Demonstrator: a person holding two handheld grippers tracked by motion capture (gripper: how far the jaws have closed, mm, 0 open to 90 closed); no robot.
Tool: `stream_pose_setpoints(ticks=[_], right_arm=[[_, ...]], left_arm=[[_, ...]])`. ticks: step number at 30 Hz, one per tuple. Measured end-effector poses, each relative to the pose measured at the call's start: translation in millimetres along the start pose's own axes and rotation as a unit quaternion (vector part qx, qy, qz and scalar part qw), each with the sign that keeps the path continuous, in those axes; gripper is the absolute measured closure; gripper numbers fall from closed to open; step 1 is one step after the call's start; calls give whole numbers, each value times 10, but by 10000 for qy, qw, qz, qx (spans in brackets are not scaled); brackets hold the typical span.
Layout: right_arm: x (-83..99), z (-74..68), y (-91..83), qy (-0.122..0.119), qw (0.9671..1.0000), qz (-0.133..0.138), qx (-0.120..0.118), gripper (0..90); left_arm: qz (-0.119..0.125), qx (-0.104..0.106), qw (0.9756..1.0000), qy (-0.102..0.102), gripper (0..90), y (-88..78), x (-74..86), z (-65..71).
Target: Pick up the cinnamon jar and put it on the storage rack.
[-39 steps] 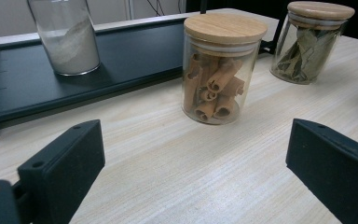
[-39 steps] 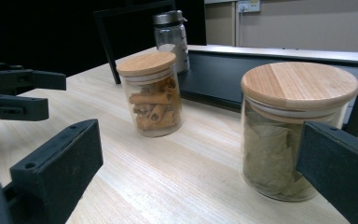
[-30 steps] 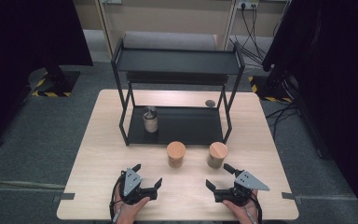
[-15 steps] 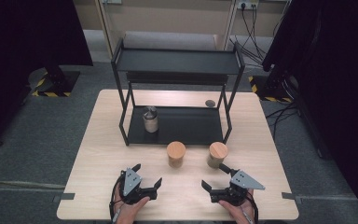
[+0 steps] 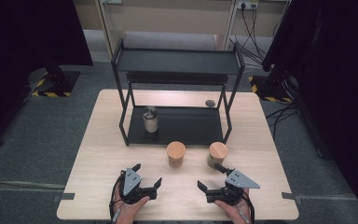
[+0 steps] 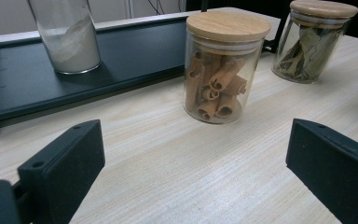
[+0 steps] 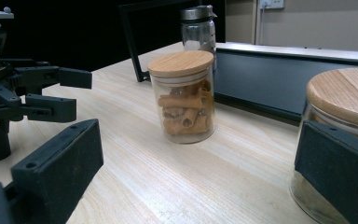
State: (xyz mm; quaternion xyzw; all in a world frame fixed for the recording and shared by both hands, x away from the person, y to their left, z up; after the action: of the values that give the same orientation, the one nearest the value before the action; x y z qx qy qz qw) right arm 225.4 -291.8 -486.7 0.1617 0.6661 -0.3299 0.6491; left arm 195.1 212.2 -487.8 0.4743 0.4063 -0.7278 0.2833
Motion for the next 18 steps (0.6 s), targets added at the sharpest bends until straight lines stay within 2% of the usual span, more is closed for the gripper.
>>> stream_pose_setpoints(ticks=[18], right_arm=[[-32, -11, 100, -31, 10000, -24, -63, 15]], left_arm=[[-7, -15, 10000, 52, 40, 3, -1, 16]])
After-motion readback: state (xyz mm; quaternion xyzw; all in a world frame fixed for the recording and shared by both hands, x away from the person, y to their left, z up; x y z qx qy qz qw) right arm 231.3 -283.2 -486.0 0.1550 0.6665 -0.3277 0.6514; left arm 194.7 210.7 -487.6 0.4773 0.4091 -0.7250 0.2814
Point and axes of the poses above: each handheld gripper's, and its own axes: y roughly forward along the jaws, x roughly out of its underside, z roughly to its right, the point moved 1 cm from there along y, roughly forward along the jaws, and after that the axes turned 11 degrees about -y, right-handed, at the moved point
